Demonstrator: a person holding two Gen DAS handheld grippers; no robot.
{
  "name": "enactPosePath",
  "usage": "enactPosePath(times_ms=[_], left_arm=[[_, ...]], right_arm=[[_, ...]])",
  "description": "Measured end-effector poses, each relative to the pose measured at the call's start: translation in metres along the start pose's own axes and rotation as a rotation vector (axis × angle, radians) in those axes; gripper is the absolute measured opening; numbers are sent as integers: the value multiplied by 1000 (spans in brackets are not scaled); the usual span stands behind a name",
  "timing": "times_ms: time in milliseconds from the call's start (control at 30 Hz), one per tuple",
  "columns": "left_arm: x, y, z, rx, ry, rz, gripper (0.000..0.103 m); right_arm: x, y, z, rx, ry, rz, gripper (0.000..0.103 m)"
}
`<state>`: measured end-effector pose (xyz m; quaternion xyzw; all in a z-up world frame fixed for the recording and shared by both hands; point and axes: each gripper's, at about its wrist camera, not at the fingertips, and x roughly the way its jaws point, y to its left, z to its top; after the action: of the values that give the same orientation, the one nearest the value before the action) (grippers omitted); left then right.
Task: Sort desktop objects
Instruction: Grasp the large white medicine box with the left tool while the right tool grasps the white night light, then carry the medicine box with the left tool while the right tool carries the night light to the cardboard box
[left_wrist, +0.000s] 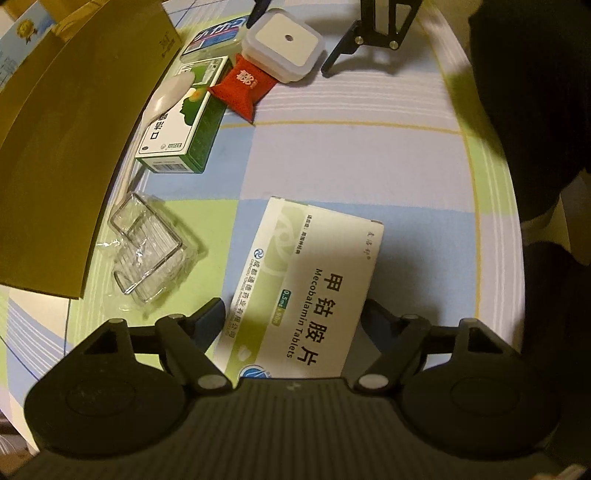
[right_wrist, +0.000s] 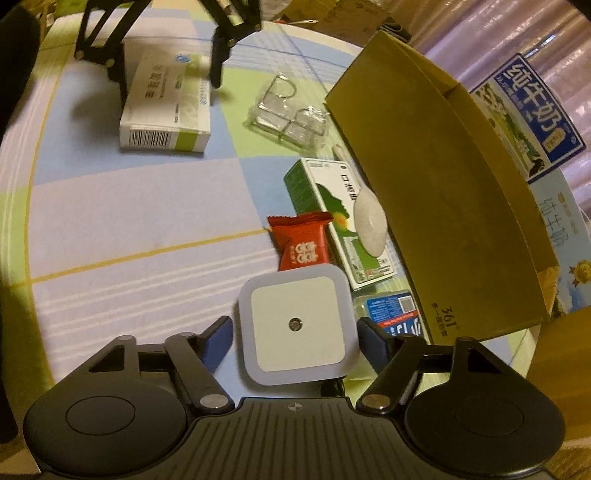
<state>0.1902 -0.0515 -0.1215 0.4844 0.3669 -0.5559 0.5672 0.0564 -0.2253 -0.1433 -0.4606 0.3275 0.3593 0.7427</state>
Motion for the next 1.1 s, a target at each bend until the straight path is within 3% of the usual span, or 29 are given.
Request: enactPosePath(times_ms=[233,467,667,800,1100], left_arm=[[2,11,6,-239,7,-44,71],[6,0,12,-200,3,-9,70],[7,3,12,-289,4,5,70],[8,0,12,-294,-3,21,70],[5,-1,14,-367,-14,21,68]], right_arm=[[-5,-2,0,50,-2,2,65],[-5,2,0,33,-12,-16,65],[-3,12,1,-39,-20,-55,65],[0,14,2,-64,-13,-65,65],[-3,6,5,47,-16,-44,62]])
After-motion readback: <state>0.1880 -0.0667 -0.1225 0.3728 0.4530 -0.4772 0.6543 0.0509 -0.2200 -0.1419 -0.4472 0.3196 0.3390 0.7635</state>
